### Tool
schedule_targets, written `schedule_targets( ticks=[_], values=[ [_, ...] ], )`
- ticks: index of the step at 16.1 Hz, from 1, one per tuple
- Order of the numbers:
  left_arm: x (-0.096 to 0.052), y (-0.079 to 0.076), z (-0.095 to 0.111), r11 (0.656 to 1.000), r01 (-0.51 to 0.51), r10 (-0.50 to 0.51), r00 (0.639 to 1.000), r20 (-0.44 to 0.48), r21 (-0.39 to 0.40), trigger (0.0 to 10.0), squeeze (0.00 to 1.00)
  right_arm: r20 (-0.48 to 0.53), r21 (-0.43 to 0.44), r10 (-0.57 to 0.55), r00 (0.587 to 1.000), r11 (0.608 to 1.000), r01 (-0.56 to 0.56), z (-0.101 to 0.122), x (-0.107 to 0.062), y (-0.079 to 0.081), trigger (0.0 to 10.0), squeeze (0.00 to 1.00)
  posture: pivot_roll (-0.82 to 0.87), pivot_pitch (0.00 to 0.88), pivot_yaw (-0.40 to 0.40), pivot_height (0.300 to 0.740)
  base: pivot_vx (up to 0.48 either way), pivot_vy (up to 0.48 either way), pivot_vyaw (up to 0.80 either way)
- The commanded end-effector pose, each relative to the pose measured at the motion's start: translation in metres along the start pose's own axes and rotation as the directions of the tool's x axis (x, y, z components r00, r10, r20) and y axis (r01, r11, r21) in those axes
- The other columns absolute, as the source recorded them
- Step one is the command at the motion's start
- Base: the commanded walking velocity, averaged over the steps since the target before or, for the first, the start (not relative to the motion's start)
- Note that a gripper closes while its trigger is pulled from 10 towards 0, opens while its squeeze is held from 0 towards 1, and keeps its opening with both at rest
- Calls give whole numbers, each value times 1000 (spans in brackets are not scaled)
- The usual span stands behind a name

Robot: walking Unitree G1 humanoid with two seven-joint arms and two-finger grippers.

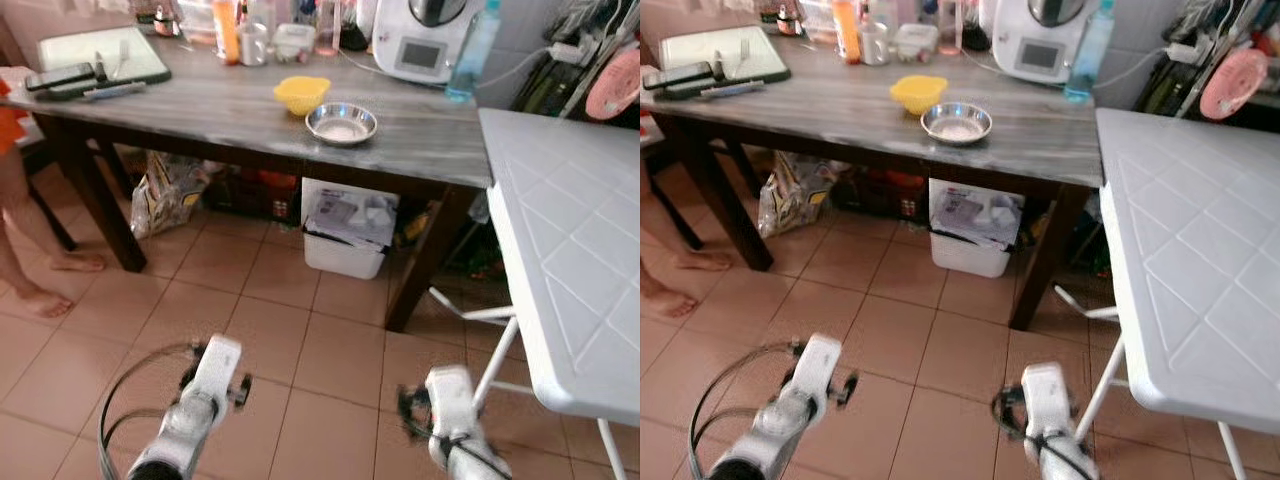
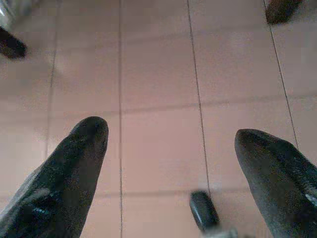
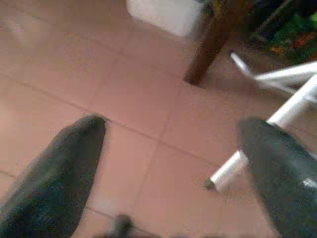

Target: Setting the table

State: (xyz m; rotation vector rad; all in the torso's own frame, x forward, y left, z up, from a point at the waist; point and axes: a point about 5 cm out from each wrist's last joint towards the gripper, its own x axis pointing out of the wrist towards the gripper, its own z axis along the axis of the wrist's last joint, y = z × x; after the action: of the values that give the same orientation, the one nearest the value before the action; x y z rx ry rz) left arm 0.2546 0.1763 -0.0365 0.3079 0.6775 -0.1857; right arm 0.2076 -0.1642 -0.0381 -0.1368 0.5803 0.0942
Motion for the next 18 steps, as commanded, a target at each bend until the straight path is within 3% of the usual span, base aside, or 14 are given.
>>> schedule_targets(
  ticks=[1, 2, 3, 6, 8, 10, 14, 18],
  values=[
    [-1, -5, -6, 999, 30, -30, 999, -28, 16, 10000, 0, -36, 1, -13, 999, 1000, 14, -8, -1, -6, 10000, 0, 131, 58, -61, 740, 0, 0, 0],
    [-2, -8, -12, 993, 56, -53, 998, -38, 100, 10000, 0, -117, 75, -31, 993, 996, 40, -25, -1, -12, 10000, 0, 137, 53, -64, 740, 0, 0, 0],
    [-3, -9, -20, 990, 64, -55, 995, -81, 125, 10000, 0, -211, 124, -40, 977, 990, 67, -43, -3, -16, 10000, 0, 119, 49, -56, 740, 0, 0, 0],
    [-6, -18, -32, 965, 136, -104, 983, -149, 224, 10000, 0, -235, 68, -79, 969, 993, 97, -53, -7, -19, 10000, 0, 110, 43, -54, 740, 0, 0, 0],
    [-8, -23, -39, 957, 168, -127, 975, -182, 235, 10000, 0, -247, 140, -101, 964, 980, 138, -61, -10, -22, 10000, 0, 97, 39, -51, 740, 0, 0, 0],
    [-8, -26, -40, 957, 181, -141, 973, -181, 228, 10000, 0, -327, 107, -112, 938, 982, 155, -73, -15, -28, 10000, 0, 88, 42, -53, 740, 0, 0, 0],
    [-10, -25, -43, 950, 197, -152, 969, -195, 241, 10000, 0, -353, 143, -36, 935, 986, 92, -93, -29, -16, 10000, 0, 79, 44, -51, 740, 0, 0, 0],
    [-10, -24, -45, 946, 214, -165, 965, -205, 245, 10000, 0, -390, 126, -48, 919, 986, 105, -101, -35, -16, 10000, 0, 74, 45, -42, 740, 0, 0, -739]
  ],
)
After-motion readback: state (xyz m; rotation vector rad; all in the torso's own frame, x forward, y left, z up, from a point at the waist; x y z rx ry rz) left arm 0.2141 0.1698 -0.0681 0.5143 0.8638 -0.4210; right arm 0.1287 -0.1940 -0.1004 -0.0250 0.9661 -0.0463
